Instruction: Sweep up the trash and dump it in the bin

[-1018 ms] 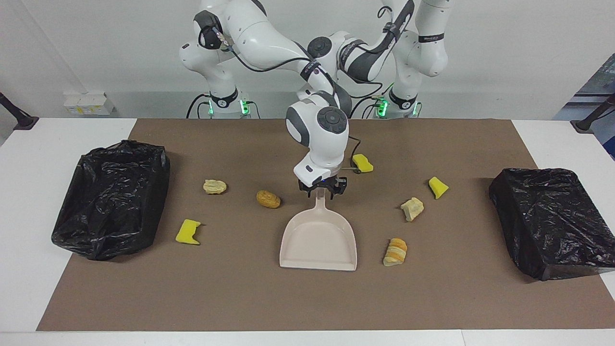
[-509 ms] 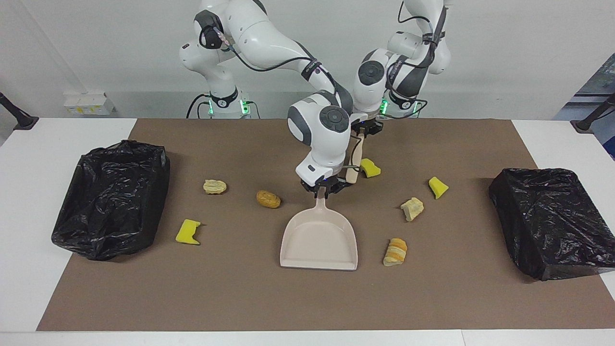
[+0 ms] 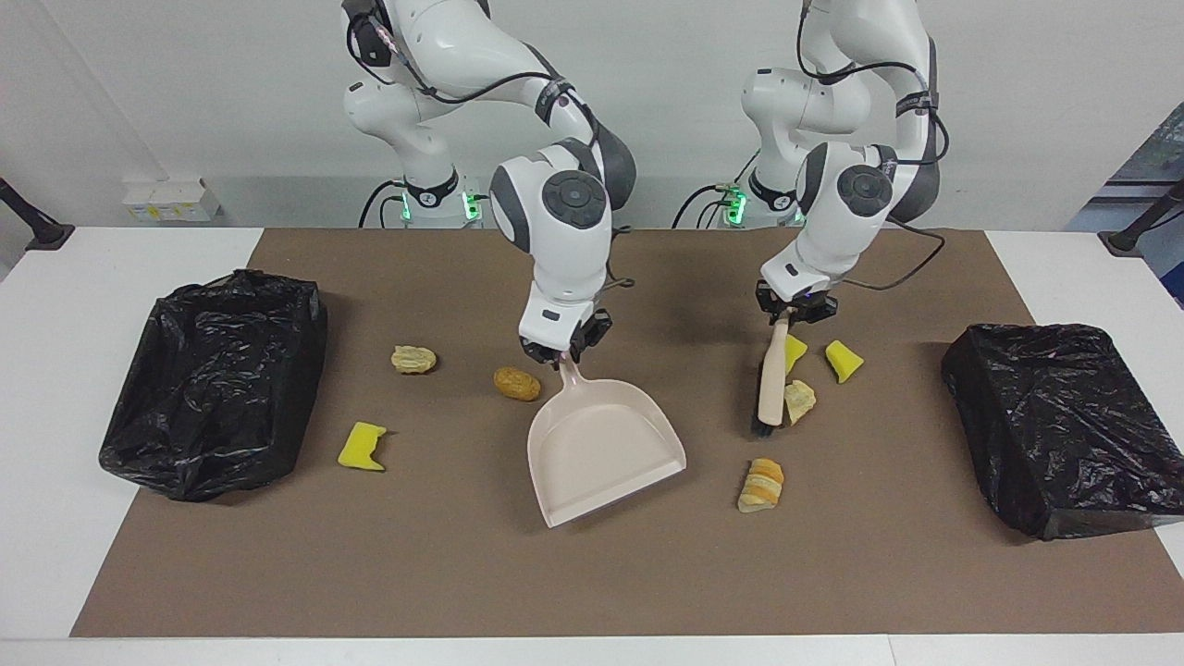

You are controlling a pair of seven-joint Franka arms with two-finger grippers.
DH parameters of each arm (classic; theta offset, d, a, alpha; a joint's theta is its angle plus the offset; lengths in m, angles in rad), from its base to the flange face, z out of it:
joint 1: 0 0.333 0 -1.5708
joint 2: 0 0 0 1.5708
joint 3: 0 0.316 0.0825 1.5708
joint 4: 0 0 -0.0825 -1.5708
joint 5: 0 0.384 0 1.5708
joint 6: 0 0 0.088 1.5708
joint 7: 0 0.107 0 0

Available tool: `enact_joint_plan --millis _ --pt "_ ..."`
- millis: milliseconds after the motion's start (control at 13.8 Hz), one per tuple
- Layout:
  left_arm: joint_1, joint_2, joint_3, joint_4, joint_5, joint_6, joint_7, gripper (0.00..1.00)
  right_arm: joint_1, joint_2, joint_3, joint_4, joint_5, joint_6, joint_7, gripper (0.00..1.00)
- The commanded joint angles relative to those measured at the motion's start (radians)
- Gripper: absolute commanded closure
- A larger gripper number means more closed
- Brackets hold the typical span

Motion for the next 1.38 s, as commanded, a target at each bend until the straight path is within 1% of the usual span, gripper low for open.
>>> enact_joint_plan --millis 0,73,145,218,291,364,436,582,727,873,1018,1164,1236,1309 --pt "0.012 0.102 -0.015 0.185 0.015 -0.039 -0.006 1.00 -0.068 -0.050 0.012 -0.063 -0.017 -0.029 -0.259 1.00" --pt "0.012 0.131 -0.015 0.232 0.015 -0.036 -0.008 1.00 -0.071 -0.052 0.011 -0.064 -0.023 -0.035 -0.333 1.00" --pt "0.013 0.164 -0.014 0.283 0.015 -0.038 -0.006 1.00 -0.073 -0.052 0.009 -0.066 -0.055 -0.037 -0.397 1.00" --pt "0.036 0.184 -0.014 0.321 0.015 -0.059 -0.005 1.00 -0.071 -0.058 0.010 -0.075 -0.104 -0.040 -0.444 1.00" --pt "0.062 0.186 -0.014 0.334 0.015 -0.111 -0.011 1.00 -0.069 -0.075 0.012 -0.102 -0.150 -0.042 -0.484 1.00" --pt "0.076 0.179 -0.006 0.328 0.023 -0.153 -0.014 1.00 -0.063 -0.095 0.012 -0.139 -0.181 -0.035 -0.516 1.00" --pt "0.113 0.163 0.000 0.320 0.035 -0.182 -0.016 1.00 -0.056 -0.113 0.012 -0.168 -0.217 -0.035 -0.553 1.00" --pt "0.171 0.087 0.001 0.264 0.037 -0.216 -0.031 1.00 -0.053 -0.132 0.014 -0.197 -0.276 -0.037 -0.658 1.00" --pt "0.242 0.006 0.001 0.169 0.037 -0.214 -0.080 1.00 -0.054 -0.133 0.014 -0.201 -0.285 -0.028 -0.770 1.00" --pt "0.282 -0.063 0.001 0.060 0.064 -0.201 -0.174 1.00 -0.054 -0.136 0.014 -0.213 -0.285 -0.022 -0.821 1.00" --pt "0.282 -0.116 0.000 -0.019 0.103 -0.196 -0.331 1.00 -0.048 -0.124 0.014 -0.216 -0.287 -0.014 -0.831 1.00" --pt "0.266 -0.142 -0.003 -0.068 0.103 -0.200 -0.547 1.00 -0.020 -0.109 0.015 -0.216 -0.285 0.011 -0.832 1.00" --pt "0.253 -0.145 -0.015 -0.100 0.103 -0.194 -0.607 1.00 -0.019 -0.103 0.015 -0.210 -0.282 0.018 -0.832 1.00" --pt "0.216 -0.148 -0.017 -0.118 0.103 -0.187 -0.665 1.00 -0.016 -0.101 0.015 -0.210 -0.282 0.021 -0.832 1.00"
